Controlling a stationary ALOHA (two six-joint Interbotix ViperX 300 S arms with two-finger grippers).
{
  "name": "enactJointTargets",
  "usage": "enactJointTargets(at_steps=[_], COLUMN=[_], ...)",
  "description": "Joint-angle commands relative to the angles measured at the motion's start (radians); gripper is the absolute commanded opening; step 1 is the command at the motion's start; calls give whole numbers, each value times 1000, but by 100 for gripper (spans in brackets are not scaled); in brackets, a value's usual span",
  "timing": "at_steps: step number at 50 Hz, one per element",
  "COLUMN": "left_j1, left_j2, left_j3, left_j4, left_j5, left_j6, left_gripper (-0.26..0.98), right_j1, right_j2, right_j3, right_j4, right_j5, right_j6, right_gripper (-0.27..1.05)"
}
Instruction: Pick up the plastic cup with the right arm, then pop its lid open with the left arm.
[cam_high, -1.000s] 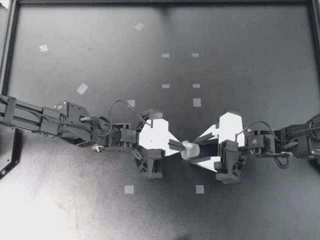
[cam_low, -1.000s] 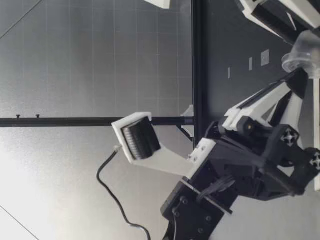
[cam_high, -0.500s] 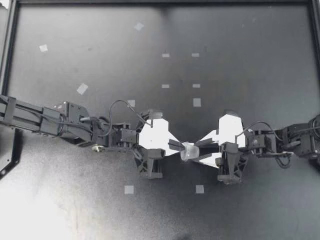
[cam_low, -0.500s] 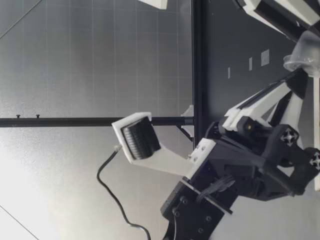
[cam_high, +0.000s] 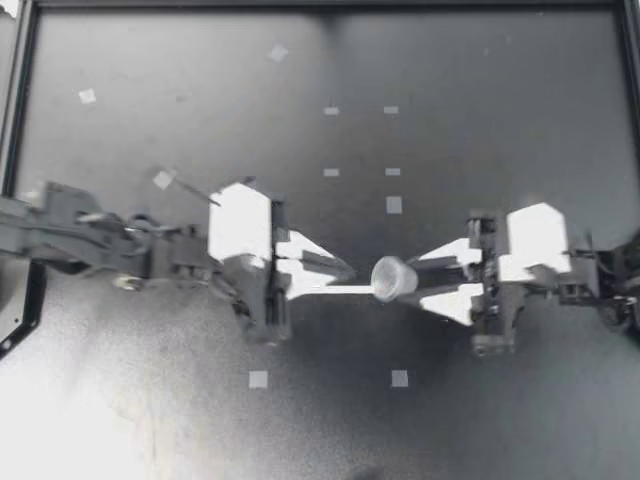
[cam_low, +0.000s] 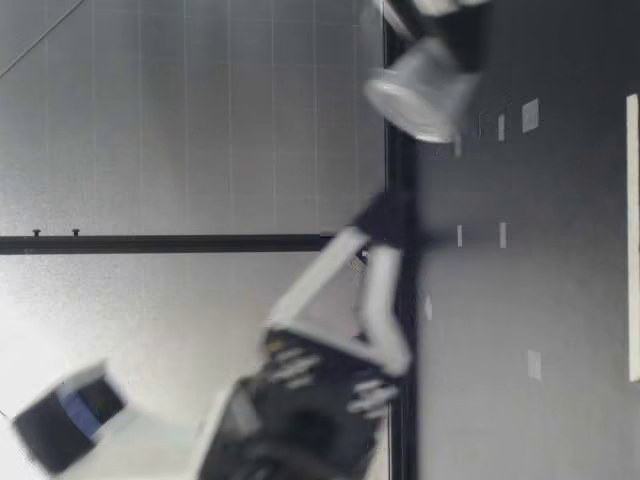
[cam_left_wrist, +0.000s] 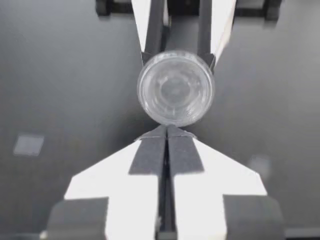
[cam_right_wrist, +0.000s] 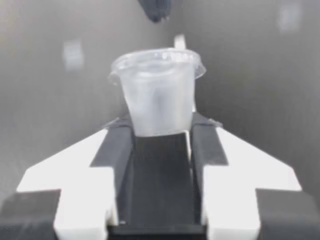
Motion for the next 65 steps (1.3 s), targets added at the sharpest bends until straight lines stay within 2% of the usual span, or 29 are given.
enactJointTargets(at_steps=[1, 8, 12, 19, 21, 25, 28, 36, 45, 65], left_j1=[2, 2, 2, 2, 2, 2, 2, -3, -32, -34], left_j2=[-52, -17, 15, 72, 84, 103, 103, 95, 106, 112], left_j3=[34, 123, 152, 130, 117, 86, 72, 57, 38, 28], left_j4=[-2, -3, -14, -14, -5, 60, 84, 92, 94, 94], left_j5=[-132, -390, -492, -523, -531, -549, -568, -620, -607, -571], left_j6=[-58, -299, -545, -962, -1037, -1154, -1201, -1259, -1264, -1252], left_gripper=[0, 16, 32, 56, 58, 59, 59, 59, 59, 59], right_j1=[-5, -3, -3, -3, -5, -5, -3, -3, -15, -20], right_j2=[-11, 28, 49, 81, 87, 104, 112, 129, 133, 141], right_j3=[3, 2, -12, -52, -63, -83, -86, -84, -92, -118], right_j4=[-3, -23, -40, -67, -72, -78, -78, -77, -75, -97], right_j5=[-150, -354, -370, -370, -370, -370, -370, -371, -382, -359], right_j6=[3, 6, 5, -12, -23, -60, -72, -78, -107, -112], right_gripper=[24, 24, 24, 24, 24, 24, 24, 24, 24, 24])
